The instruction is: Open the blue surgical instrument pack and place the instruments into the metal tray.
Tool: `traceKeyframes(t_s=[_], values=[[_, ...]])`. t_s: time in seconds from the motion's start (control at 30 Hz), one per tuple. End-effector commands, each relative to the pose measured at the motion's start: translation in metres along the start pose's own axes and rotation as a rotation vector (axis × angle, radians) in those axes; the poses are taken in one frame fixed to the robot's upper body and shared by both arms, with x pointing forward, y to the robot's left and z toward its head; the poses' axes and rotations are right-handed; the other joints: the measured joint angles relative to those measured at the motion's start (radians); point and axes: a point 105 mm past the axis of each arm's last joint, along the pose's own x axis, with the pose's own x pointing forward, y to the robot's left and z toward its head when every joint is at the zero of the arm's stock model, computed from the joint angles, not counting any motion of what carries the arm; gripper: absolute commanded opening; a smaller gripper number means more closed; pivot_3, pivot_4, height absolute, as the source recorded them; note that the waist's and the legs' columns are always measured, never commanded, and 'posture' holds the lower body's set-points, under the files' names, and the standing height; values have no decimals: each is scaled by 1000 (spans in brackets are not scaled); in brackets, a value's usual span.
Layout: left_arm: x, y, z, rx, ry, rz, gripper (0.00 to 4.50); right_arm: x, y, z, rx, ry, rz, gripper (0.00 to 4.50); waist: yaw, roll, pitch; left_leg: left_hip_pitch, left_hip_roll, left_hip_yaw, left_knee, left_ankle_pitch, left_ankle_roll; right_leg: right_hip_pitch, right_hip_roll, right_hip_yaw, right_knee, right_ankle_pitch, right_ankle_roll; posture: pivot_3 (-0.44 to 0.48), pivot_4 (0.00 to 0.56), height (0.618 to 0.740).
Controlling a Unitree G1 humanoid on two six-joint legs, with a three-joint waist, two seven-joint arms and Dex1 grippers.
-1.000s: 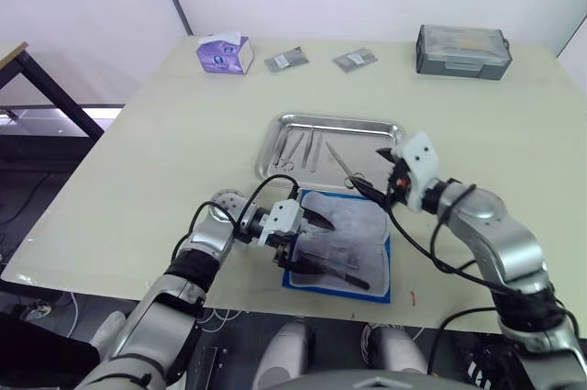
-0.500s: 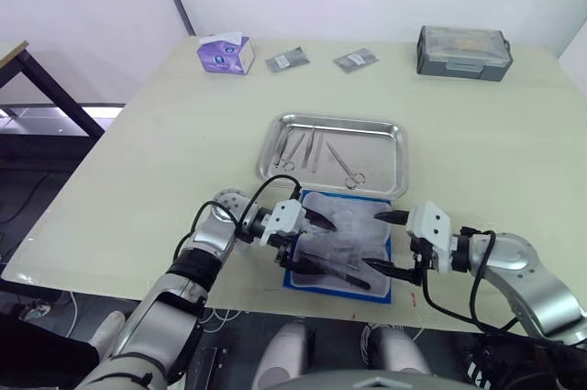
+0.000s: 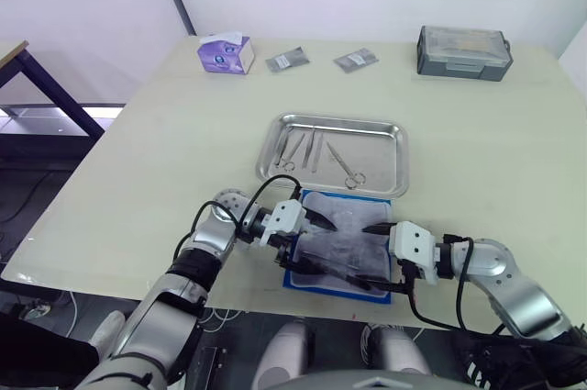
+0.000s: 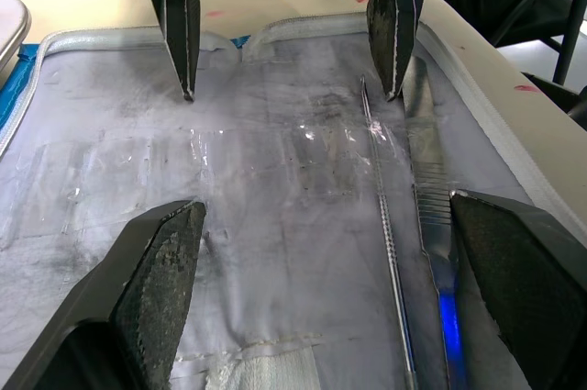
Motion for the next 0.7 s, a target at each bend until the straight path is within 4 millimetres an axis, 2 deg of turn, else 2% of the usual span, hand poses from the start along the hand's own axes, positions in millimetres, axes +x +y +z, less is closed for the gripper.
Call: traceKeyframes(t_s=[0.03, 0.07, 0.1, 0.13, 0.23, 0.3, 0.33, 0.4, 0.7], values=[[20, -31, -33, -140, 84, -138, 4500, 4, -1, 3, 4, -18, -10, 4213, 0, 0, 0, 0, 0, 0, 0, 0, 0, 0, 0, 0, 0, 0, 0, 0, 150, 734], [20, -31, -32, -139, 84, -138, 4500, 5, 0, 2, 8, -17, -6, 3868, 0, 0, 0, 0, 0, 0, 0, 0, 0, 0, 0, 0, 0, 0, 0, 0, 150, 734], [20, -31, -32, -139, 84, -139, 4500, 5, 1, 1, 9, -15, -3, 3708, 0, 1, 0, 0, 0, 0, 0, 0, 0, 0, 0, 0, 0, 0, 0, 0, 150, 734], [20, -31, -32, -139, 83, -139, 4500, 5, 2, -1, 12, -11, 2, 3188, 0, 1, 0, 0, 0, 0, 0, 0, 0, 0, 0, 0, 0, 0, 0, 0, 150, 734], [20, -31, -32, -139, 85, -140, 4500, 5, 5, -4, 19, -1, 13, 2173, 0, 1, 0, 0, 0, 0, 0, 0, 0, 0, 0, 0, 0, 0, 0, 0, 150, 734], [19, -31, -33, -140, 86, -139, 4500, 4, 6, -5, 21, 5, 21, 1192, 0, 1, -1, 0, 0, 0, 0, 0, 0, 0, 0, 0, 0, 0, 0, 0, 150, 734], [19, -31, -33, -140, 86, -139, 4500, 3, 6, -6, 22, 7, 23, 1068, 0, 1, -1, 0, 0, 0, 0, 0, 0, 0, 0, 0, 0, 0, 0, 0, 150, 734], [19, -31, -33, -140, 87, -139, 4500, 2, 7, -8, 23, 15, 30, 54, 0, 1, -1, 0, 0, 0, 0, 0, 0, 0, 0, 0, 0, 0, 0, 0, 150, 734], [19, -30, -32, -138, 87, -136, 4500, -4, 9, -8, 9, 28, 57, 54, 1, 1, -1, 0, 0, 0, 0, 0, 0, 0, 0, 0, 0, 0, 0, 0, 150, 734]])
